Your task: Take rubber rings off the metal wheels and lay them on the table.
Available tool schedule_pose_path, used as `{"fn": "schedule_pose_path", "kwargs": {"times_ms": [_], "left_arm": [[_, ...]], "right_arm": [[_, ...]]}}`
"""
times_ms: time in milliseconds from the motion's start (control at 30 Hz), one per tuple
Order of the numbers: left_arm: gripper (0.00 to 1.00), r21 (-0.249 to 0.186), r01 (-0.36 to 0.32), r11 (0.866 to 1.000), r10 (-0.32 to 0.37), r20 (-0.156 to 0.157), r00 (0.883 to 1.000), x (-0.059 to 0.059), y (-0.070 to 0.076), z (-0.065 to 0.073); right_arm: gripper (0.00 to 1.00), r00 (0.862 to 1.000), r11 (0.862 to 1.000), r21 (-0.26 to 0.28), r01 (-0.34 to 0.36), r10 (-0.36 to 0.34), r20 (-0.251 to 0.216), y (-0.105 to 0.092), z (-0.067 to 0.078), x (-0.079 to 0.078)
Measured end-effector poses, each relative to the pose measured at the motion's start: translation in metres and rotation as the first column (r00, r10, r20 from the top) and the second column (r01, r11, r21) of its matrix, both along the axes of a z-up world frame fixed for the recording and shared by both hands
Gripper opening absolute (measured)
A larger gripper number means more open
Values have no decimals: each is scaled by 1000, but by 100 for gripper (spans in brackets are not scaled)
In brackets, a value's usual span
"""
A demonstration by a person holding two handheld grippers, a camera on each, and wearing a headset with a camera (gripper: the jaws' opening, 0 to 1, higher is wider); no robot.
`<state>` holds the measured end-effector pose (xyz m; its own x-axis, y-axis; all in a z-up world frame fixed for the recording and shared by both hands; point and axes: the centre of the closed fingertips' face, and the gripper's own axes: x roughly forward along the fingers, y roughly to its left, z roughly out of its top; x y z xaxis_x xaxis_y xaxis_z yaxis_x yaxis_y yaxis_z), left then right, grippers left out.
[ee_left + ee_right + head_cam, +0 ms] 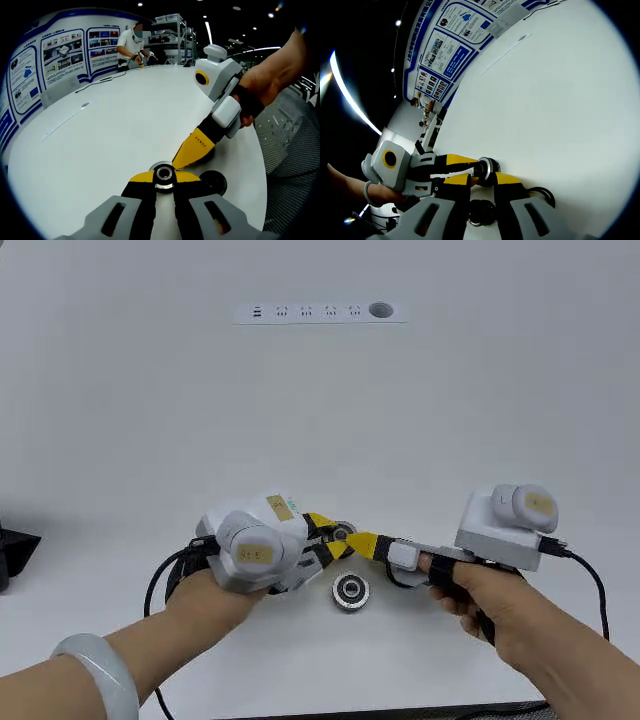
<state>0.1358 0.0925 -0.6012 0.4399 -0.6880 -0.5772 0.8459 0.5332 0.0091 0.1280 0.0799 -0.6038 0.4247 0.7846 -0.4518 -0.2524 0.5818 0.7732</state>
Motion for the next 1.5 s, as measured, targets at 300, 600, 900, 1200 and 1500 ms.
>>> {"fn": "schedule_pose_path", "kwargs": {"times_ms": [300, 600, 900, 1200, 1500], "left_arm": [[12, -4, -4, 1000, 4, -1, 1000, 0, 0, 0], [12, -4, -2, 1000, 2, 1, 1000, -1, 0, 1], [12, -4, -1, 1000, 1, 1, 1000, 0, 1, 1], [12, -3, -1, 1000, 1, 1, 1000, -1, 1, 1], [12, -2, 4, 1000, -4, 1, 1000, -2, 2, 0]], "right_arm": [[26, 1000, 1000, 27, 12, -11, -8, 4, 2, 0], [26, 1000, 999, 35, -4, 5, -18, 3, 6, -2], [30, 1000, 1000, 16, -12, 12, 8, 9, 5, 0], [36, 1000, 1000, 22, -8, 8, 9, 8, 6, 2], [38, 1000, 999, 42, -22, 22, -1, 10, 9, 0]]}}
